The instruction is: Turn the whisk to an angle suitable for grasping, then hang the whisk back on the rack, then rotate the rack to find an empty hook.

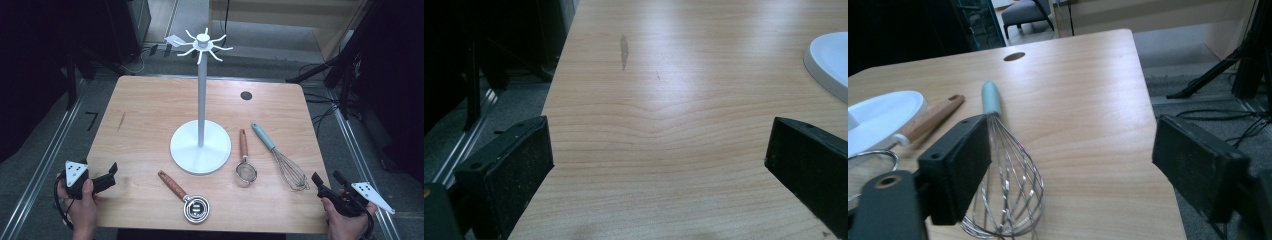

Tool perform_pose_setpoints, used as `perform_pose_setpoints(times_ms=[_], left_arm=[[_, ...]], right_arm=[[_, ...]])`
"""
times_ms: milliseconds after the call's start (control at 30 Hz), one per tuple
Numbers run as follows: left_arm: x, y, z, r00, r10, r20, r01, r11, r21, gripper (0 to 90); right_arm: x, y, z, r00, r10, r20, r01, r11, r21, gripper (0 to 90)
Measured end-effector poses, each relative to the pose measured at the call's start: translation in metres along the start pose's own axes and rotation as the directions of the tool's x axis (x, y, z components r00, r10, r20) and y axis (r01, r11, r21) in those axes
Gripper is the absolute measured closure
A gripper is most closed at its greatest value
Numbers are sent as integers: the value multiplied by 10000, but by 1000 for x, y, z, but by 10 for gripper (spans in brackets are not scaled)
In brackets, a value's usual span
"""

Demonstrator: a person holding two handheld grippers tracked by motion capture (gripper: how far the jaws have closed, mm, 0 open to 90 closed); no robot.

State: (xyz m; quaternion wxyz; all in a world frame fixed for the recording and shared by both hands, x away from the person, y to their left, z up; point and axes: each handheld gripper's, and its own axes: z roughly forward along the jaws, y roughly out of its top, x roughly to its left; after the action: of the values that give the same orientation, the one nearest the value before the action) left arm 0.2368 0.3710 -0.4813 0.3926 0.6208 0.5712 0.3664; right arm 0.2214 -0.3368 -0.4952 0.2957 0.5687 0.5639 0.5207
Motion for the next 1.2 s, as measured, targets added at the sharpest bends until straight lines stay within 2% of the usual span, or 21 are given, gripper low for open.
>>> perform_pose_setpoints(times_ms=[100,200,333,433,500,533,567,633,733,767,800,833,933,1033,1133,1167,1200], left_arm=[[0,0,0,10000,19,-8,-19,10000,3,0],[-1,0,0,10000,61,22,-61,10000,61,0],[1,0,1,10000,-44,49,44,9999,112,0],[1,0,1,10000,-70,68,70,9999,84,0],[1,1,1,9999,-60,94,59,9999,139,0],[1,1,1,9999,-42,114,40,9999,148,0],[1,0,1,9999,-30,123,28,9999,108,0],[1,0,1,9999,-31,156,30,10000,89,0],[2,0,0,9998,-74,188,72,9999,99,0],[2,0,1,9998,-99,192,97,9999,97,0],[2,1,1,9997,-85,212,83,9999,124,0],[2,1,1,9997,-83,225,80,9999,125,0],[2,1,1,9997,-82,215,79,9999,120,0],[2,1,1,9997,-119,214,116,9998,139,0],[2,0,1,9998,-85,194,83,9999,111,0],[2,0,1,9998,-89,192,87,9999,104,0],[2,0,1,9998,-93,187,91,9999,97,0]], right_arm=[[8,9,-4,9994,-343,-94,343,9994,-33,274],[15,16,-4,9987,-445,-238,449,9989,133,380],[26,30,-1,9962,-855,-188,866,9942,633,437],[33,36,4,9925,-1190,-273,1209,9892,833,435],[38,40,10,9897,-1374,-412,1417,9809,1329,449],[41,42,13,9868,-1508,-592,1581,9762,1487,430],[45,45,18,9830,-1742,-576,1815,9689,1680,413],[50,48,23,9787,-1958,-621,2039,9623,1802,419],[55,55,32,9790,-1965,-551,2038,9539,2201,448],[55,55,32,9790,-1965,-551,2038,9539,2201,448],[60,60,39,9720,-2297,-495,2345,9352,2653,444],[61,61,41,9700,-2373,-520,2423,9302,2756,462],[64,68,50,9642,-2432,-1054,2646,9075,3263,488],[68,72,60,9612,-2433,-1303,2751,8809,3851,500],[72,75,70,9559,-2566,-1427,2931,8624,4127,516],[73,76,74,9595,-2427,-1432,2812,8585,4289,522],[74,76,77,9598,-2391,-1472,2802,8500,4460,535]])
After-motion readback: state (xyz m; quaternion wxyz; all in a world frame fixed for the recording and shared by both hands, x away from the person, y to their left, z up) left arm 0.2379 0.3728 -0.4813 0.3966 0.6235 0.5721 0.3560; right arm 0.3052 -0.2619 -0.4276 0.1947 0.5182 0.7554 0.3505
